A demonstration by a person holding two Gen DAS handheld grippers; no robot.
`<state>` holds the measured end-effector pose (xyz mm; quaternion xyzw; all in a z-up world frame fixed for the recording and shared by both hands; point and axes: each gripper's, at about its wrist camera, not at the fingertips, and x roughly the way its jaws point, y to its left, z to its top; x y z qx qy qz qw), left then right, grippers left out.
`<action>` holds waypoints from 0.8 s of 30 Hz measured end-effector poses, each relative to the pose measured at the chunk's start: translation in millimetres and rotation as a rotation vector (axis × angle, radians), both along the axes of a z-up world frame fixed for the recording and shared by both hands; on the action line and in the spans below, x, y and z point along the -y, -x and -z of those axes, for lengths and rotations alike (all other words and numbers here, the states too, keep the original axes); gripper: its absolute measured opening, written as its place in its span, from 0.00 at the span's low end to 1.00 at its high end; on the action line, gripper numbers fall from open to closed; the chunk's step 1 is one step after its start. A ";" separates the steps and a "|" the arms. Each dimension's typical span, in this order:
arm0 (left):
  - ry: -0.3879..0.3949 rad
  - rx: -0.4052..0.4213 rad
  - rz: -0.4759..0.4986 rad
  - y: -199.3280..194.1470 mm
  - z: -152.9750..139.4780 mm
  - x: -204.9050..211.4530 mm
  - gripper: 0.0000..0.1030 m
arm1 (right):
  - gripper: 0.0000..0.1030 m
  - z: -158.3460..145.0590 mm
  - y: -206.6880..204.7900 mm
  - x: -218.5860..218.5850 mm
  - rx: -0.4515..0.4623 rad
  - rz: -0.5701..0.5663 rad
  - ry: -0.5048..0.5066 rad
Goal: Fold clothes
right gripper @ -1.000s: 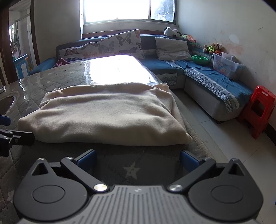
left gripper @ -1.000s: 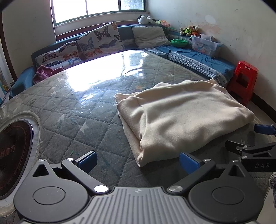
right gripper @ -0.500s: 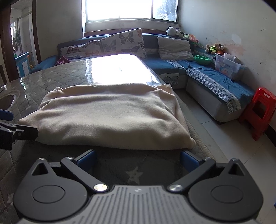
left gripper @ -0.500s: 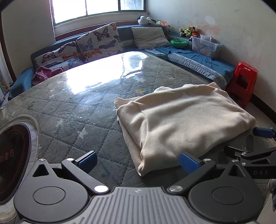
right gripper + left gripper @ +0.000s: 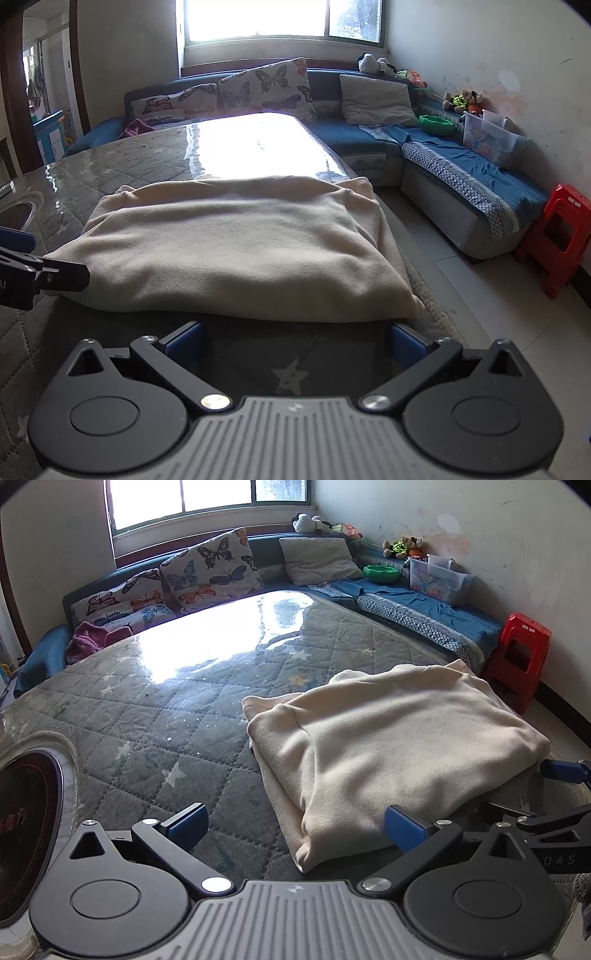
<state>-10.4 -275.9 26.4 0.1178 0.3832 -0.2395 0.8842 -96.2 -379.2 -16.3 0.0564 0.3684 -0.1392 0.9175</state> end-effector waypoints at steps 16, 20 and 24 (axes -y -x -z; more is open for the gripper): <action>0.004 -0.001 -0.011 -11.0 -1.6 -0.6 1.00 | 1.00 0.6 -5.8 -0.3 -0.005 -0.003 -0.010; 0.004 -0.004 -0.015 -12.7 -0.8 -1.2 1.00 | 1.00 1.1 -6.6 -1.3 -0.003 -0.003 -0.007; 0.005 -0.006 -0.015 -13.3 0.3 -1.3 1.00 | 1.00 1.1 -6.1 -1.1 -0.001 -0.002 -0.006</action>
